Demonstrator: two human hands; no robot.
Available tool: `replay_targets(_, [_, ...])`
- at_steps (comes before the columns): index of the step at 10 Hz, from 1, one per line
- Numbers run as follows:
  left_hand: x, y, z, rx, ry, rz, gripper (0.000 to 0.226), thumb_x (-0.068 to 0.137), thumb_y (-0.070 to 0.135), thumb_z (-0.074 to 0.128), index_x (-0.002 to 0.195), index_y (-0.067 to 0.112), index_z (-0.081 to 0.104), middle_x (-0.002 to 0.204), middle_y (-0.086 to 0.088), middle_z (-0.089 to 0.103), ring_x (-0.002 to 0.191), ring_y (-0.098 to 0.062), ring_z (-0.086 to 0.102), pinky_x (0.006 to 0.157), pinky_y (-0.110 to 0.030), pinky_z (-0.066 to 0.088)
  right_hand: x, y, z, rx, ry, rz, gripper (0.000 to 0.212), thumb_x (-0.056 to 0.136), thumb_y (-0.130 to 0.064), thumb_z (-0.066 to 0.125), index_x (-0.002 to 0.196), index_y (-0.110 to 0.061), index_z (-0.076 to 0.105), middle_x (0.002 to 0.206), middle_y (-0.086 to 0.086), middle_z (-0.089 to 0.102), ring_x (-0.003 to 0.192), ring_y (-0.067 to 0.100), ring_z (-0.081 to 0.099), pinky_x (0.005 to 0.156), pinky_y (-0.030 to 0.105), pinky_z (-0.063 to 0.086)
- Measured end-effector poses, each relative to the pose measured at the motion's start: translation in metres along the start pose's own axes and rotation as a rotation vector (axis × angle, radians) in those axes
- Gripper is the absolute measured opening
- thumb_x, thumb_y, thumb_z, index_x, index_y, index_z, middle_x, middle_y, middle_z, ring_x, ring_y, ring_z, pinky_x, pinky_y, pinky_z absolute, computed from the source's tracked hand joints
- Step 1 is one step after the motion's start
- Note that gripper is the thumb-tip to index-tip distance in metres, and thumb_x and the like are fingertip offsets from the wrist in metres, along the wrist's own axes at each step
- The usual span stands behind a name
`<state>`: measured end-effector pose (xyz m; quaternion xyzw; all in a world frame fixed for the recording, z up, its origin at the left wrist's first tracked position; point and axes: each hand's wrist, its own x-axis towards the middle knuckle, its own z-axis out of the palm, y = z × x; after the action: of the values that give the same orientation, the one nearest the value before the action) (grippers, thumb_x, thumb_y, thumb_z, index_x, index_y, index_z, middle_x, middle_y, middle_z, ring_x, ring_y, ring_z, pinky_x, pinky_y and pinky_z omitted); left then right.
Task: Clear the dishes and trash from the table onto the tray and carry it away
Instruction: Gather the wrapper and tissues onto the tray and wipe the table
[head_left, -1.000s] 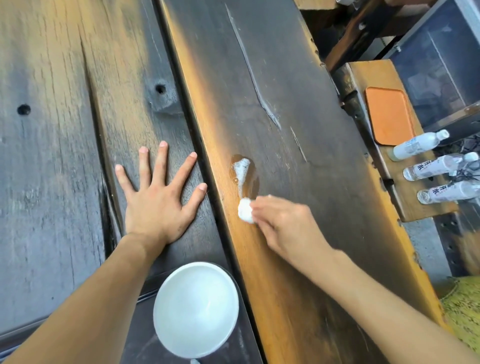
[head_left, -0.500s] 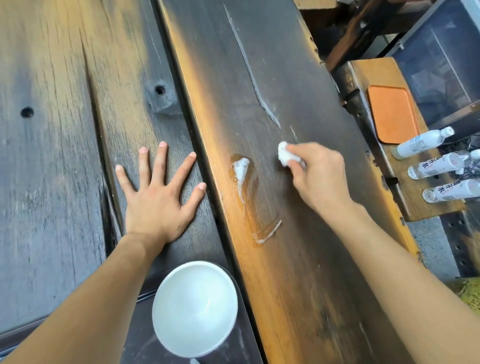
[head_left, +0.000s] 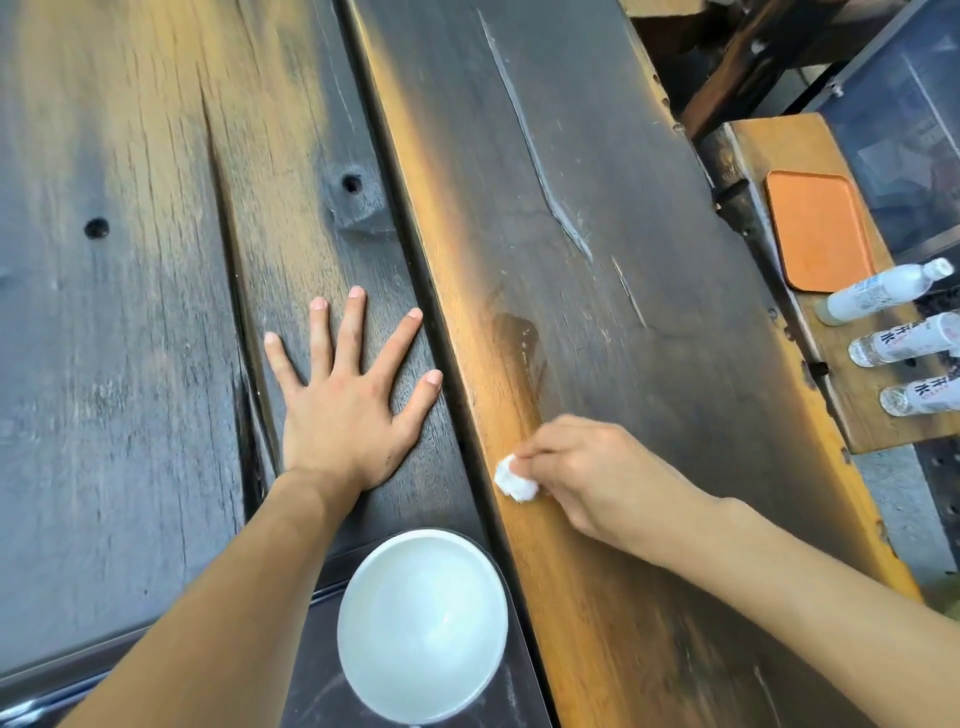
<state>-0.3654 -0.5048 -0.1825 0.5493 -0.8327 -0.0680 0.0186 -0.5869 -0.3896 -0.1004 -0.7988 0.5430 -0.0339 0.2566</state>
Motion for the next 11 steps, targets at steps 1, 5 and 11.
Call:
replay_targets(1, [0.001,-0.001,0.001,-0.002,0.004,0.003,0.065,0.094,0.075,0.018,0.154,0.050,0.014,0.168,-0.004,0.006,0.153,-0.035,0.000,0.112,-0.073,0.002,-0.005,0.018,-0.018,0.123,0.181,0.011,0.020,0.080,0.000,0.075,0.099,-0.007,0.078,0.102,0.005,0.076,0.092,0.018,0.071,0.085,0.030,0.056])
replay_targets(5, [0.001,-0.002,0.004,-0.006,0.019,0.010,0.066,0.094,0.075,0.020,0.154,0.050,0.014,0.167,-0.004,0.007,0.153,-0.035,0.001,0.112,-0.073,0.003,0.064,0.035,-0.015,0.007,0.331,0.222,0.016,0.082,0.004,0.068,0.094,0.000,0.077,0.095,0.019,0.074,0.090,0.039,0.069,0.081,0.044,0.054])
replay_targets(11, [0.002,-0.001,0.004,-0.007,0.017,-0.003,0.065,0.093,0.075,0.019,0.153,0.052,0.013,0.167,-0.004,0.007,0.153,-0.034,0.001,0.112,-0.073,0.003,-0.023,0.010,0.018,0.123,0.476,0.357,0.020,0.076,0.007,0.077,0.090,-0.007,0.080,0.095,0.008,0.077,0.085,0.028,0.072,0.081,0.037,0.056])
